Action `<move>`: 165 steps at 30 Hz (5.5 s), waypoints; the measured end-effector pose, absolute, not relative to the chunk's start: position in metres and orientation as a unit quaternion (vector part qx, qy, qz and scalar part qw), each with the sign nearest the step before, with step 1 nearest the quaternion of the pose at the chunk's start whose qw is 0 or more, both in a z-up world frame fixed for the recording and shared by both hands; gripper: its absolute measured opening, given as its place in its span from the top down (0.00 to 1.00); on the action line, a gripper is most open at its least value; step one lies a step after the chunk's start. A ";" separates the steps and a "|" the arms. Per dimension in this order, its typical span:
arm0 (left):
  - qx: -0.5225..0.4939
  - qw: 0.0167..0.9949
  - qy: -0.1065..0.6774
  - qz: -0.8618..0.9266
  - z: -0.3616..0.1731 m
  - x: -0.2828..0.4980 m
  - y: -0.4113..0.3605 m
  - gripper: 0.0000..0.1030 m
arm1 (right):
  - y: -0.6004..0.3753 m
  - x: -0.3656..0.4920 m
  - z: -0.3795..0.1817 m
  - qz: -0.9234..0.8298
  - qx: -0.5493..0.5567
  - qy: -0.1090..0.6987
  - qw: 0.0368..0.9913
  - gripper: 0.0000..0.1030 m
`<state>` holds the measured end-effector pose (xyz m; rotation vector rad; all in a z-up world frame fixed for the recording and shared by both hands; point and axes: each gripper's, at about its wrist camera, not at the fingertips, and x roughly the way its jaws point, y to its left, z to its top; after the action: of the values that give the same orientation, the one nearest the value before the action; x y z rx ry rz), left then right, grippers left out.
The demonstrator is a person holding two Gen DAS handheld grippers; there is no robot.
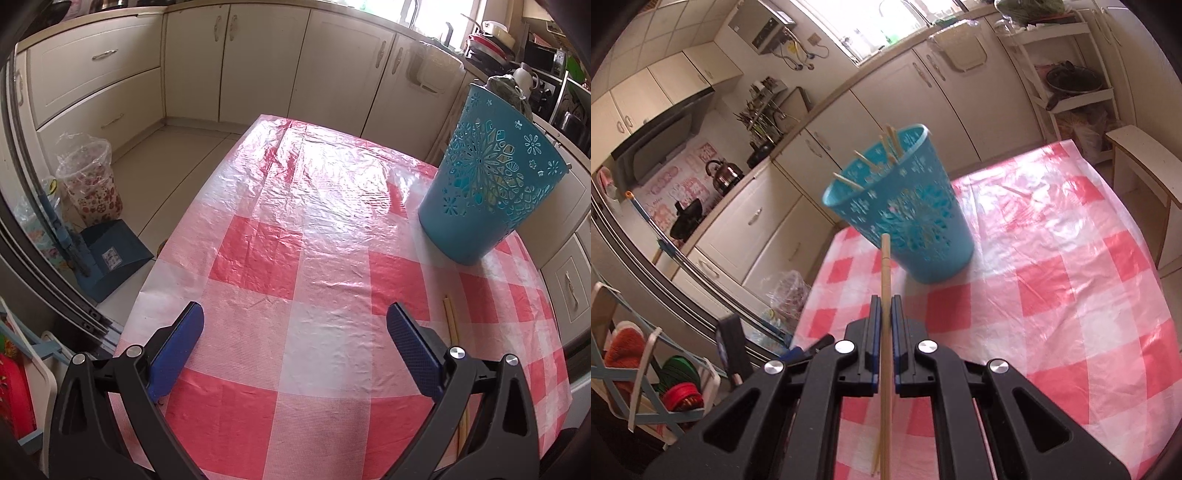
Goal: Organize utensils
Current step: 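Carry the stick over the blue basket and open the right tool, then move the right tool back over the remaining wooden sticks, then close the left tool on a wooden stick and lift it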
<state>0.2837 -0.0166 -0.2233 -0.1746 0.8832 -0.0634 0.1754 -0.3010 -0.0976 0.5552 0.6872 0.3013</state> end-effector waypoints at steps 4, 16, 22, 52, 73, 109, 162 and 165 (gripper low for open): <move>-0.076 0.900 0.429 -0.029 -0.223 0.284 -0.019 0.08 | -0.299 0.197 -0.048 0.158 0.263 0.273 0.912 0.94; -0.065 0.899 0.433 -0.024 -0.224 0.286 -0.023 0.07 | -0.298 0.293 0.022 -0.007 0.250 0.106 0.962 0.94; -0.064 0.898 0.435 -0.029 -0.224 0.286 -0.024 0.07 | -0.292 0.328 -0.008 -0.072 0.231 0.134 0.961 0.94; -0.066 0.895 0.441 -0.026 -0.227 0.288 -0.024 0.08 | -0.258 0.165 -0.123 -0.002 0.106 0.311 0.945 0.58; -0.073 0.895 0.439 -0.027 -0.227 0.286 -0.023 0.08 | -0.201 0.211 -0.196 0.036 0.044 0.456 0.888 0.71; -0.071 0.895 0.440 -0.026 -0.227 0.287 -0.022 0.08 | -0.245 0.164 -0.193 0.012 0.021 0.464 0.886 0.90; 0.100 0.873 0.453 -0.153 -0.224 0.259 -0.155 0.95 | -0.287 0.177 -0.192 0.028 0.095 0.456 0.885 0.74; 0.090 0.874 0.451 -0.157 -0.225 0.259 -0.153 0.95 | -0.285 0.177 -0.193 0.025 0.088 0.455 0.886 0.74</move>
<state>0.2586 -0.1526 -0.2253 0.1875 0.9416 -0.3288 0.1769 -0.2845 -0.1925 0.1831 0.9465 0.0525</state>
